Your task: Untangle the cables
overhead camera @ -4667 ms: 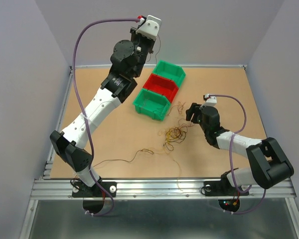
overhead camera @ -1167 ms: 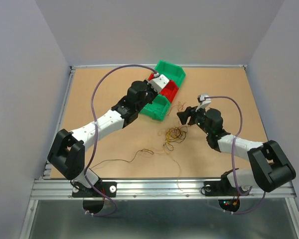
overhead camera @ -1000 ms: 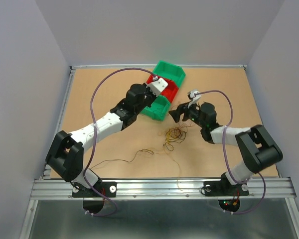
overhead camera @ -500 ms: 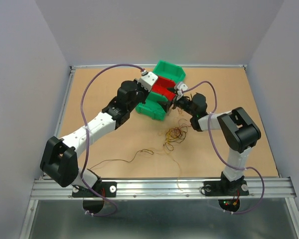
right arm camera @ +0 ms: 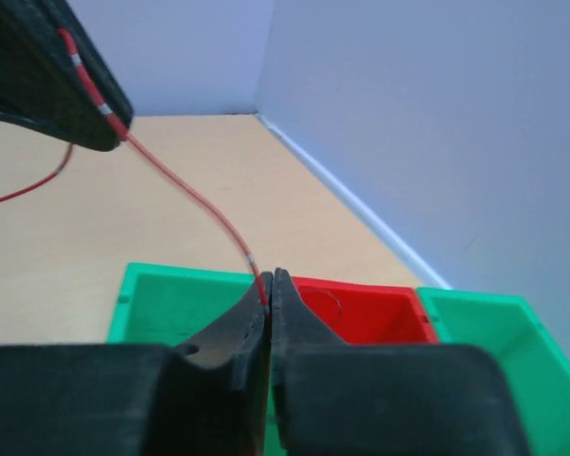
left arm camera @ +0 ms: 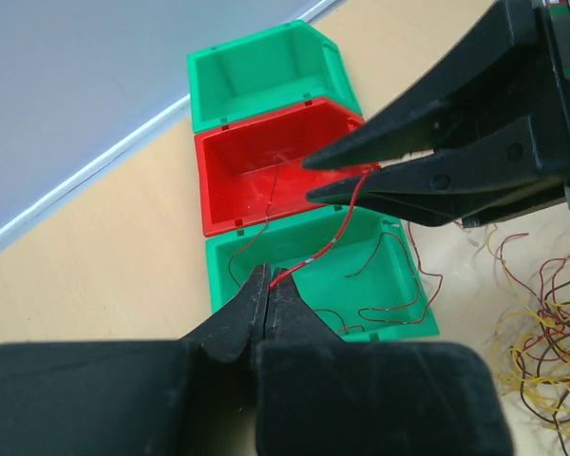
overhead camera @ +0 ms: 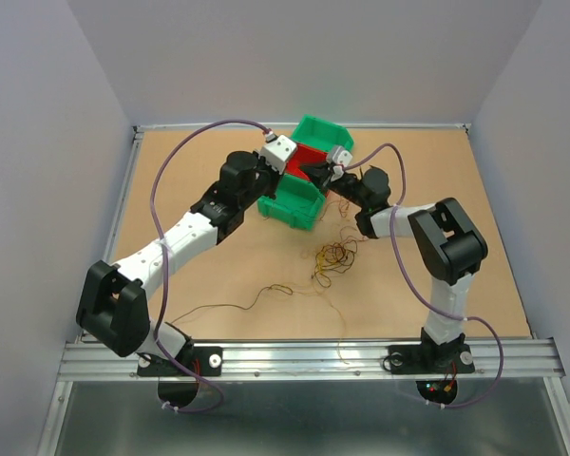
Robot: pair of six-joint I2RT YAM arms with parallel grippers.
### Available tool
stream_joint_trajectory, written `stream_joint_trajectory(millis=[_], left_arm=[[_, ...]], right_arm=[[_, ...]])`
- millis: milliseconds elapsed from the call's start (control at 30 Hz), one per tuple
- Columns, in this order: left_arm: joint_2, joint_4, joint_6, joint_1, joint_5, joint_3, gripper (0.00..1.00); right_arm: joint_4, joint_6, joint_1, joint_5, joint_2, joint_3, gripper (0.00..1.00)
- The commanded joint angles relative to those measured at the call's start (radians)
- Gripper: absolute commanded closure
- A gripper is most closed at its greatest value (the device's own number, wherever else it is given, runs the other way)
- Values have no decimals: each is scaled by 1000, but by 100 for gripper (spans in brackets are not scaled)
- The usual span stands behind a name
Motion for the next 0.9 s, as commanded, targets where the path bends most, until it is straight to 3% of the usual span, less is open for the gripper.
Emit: stream_joint_trajectory(millis=[0,200,333,533,733,867], left_arm=[[-17,35,-34,22,18,48,100],[70,39,-46,71,20,78,100],[136,50,-38,77,-23,96,100],[277,36,-26,78,-34,147,100],[353,44,-31,77,-103,174,100],[393,85,-67,77,-156,179,100]], right_arm=[[67,42,8,-85,-38,-15,99],[32,195,10,-109,-118,-92,99],[-114,241,10,-86,-143,-80,99],[-529,258,20,-60,-69,113,99],[-931,235,22,9,130,377,99],[-1031,267,17,19,273,523,99]])
